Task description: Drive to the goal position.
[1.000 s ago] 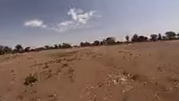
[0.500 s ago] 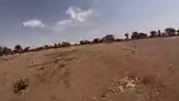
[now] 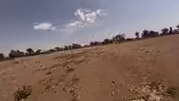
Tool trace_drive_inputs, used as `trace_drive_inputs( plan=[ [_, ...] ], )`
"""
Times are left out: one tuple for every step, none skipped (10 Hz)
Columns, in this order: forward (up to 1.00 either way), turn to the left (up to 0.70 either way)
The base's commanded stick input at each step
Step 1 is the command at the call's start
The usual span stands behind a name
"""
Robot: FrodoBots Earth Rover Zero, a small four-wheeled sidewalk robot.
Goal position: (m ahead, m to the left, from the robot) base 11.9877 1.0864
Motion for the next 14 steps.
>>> trace_drive_inputs(
  plan=[
    [0.70, 0.00],
    [0.70, 0.00],
    [0.70, 0.00],
    [0.70, 0.00],
    [0.70, 0.00],
    [0.70, 0.00],
    [0.70, 0.00],
    [0.70, 0.00],
    [0.70, 0.00],
    [0.70, 0.00],
    [0.70, 0.00],
    [0.70, 0.00],
    [0.70, 0.00],
    [0.70, 0.00]
  ],
)
